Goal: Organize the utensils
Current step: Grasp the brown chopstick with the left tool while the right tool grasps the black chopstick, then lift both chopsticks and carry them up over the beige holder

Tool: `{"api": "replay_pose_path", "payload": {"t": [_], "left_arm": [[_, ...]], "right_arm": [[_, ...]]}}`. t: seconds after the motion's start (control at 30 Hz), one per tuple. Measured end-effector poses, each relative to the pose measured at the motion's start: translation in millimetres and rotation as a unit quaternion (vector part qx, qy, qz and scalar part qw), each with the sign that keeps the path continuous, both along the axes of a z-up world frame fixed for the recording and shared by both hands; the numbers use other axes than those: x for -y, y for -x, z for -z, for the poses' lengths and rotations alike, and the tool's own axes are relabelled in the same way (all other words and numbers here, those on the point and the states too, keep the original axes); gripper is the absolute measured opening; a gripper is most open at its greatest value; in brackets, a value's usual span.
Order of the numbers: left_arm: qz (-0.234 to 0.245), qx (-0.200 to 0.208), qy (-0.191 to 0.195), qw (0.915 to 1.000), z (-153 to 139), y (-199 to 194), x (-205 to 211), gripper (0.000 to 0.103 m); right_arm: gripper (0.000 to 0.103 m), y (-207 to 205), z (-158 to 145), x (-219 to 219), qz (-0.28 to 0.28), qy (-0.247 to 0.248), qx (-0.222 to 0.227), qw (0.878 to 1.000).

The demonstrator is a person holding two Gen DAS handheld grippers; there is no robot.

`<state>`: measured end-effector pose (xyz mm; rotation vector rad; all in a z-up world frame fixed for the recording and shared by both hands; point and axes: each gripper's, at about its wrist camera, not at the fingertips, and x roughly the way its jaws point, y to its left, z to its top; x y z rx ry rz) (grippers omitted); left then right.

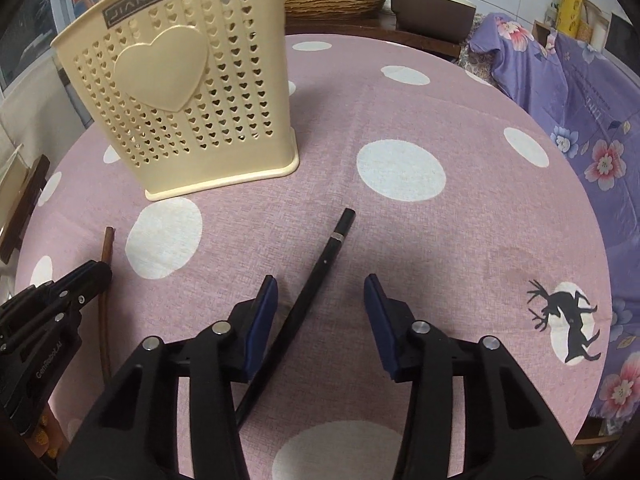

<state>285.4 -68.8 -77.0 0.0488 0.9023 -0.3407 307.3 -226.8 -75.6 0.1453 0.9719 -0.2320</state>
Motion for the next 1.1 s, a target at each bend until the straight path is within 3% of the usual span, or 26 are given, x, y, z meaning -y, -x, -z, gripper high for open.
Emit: {"api": "replay_pose_path", "payload": {"t": [0.43, 0.67, 1.1], "left_arm": [[0.001, -0.004, 0.001, 1.0, -0.1, -6.0, 2.2, 0.012], [0.002, -0.002, 0.0, 1.0, 0.2, -6.7, 3.3, 0.012], [0.003, -0.001, 0.007, 1.0, -0.3, -7.2, 7.9, 0.011]], "right_arm": [[0.015, -20.1, -1.2, -7.8, -0.02, -0.001, -0.005, 1.0], [0.008, -16.9, -1.6, -12.6, -0.032, -0.013, 0.003, 0.999], [0.008, -9.4, -10.4, -3.9, -0.035, -0.039, 0.028, 0.998]]}}
